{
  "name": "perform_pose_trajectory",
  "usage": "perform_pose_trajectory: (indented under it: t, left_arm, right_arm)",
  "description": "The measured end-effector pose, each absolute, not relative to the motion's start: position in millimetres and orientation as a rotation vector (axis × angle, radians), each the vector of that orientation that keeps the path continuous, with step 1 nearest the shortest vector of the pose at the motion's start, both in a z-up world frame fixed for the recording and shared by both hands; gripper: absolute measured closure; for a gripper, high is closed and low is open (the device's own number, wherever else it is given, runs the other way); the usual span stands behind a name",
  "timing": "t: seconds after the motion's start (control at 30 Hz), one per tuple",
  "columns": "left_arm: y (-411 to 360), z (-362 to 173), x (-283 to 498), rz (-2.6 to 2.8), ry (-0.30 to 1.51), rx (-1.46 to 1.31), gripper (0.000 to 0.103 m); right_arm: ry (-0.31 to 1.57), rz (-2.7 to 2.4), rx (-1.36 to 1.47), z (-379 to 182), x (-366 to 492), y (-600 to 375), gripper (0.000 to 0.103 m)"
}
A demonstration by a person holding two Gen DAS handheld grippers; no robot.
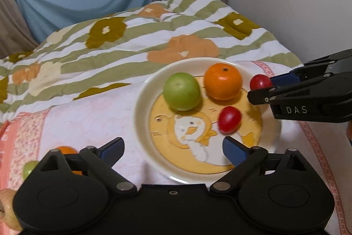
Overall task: Organize fruits
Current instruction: 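Move both open grippers back over the loose fruits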
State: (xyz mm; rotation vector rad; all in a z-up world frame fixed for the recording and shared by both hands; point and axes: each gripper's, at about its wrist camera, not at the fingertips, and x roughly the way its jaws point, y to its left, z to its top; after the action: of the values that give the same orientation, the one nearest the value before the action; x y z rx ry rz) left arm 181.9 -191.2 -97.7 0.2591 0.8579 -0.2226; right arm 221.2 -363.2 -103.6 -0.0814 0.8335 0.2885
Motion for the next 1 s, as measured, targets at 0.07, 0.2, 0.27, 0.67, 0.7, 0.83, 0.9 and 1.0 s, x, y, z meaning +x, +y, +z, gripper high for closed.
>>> perform_pose_trajectory:
  t: [0.07,0.2,0.27,0.67,0.7,0.83,0.9,1.0]
  left_arm:
    - [-187,-97,180,-0.212,0.855,0.260,0.004]
    - [-180,-96,177,-0.194,0.856,0.247,0.003]
    - [-176,-95,176,-0.187,0.857,0.233,0.003]
    - [-166,-92,164,-0.161,0.857,0.189,0.003]
    - [-166,-91,163,-0.159,0.855,0.188,0.003]
    - [-163,-85,158,-0.154,0.844,0.178,0.003]
    - [-161,-80,154,-0.151,0.835,0.172,0.003]
    - [-159,-71,146,-0.144,0.821,0.160,0.003]
  right_arm:
    - [0.830,0.300,-0.077,-106,224,-363,0.056]
    - [0.831,0.317,-0.068,-109,225,-361,0.055]
    - [0.825,0.323,-0.068,-109,224,-360,0.055]
    - [0.802,0.291,-0.054,-105,206,-360,0.013]
    - [0.809,0.290,-0.052,-104,204,-360,0.013]
    - [0.809,0.276,-0.034,-98,196,-362,0.010]
    - [0.793,0.258,-0.025,-91,189,-363,0.000]
    - [0.764,0.237,-0.009,-80,177,-365,0.000]
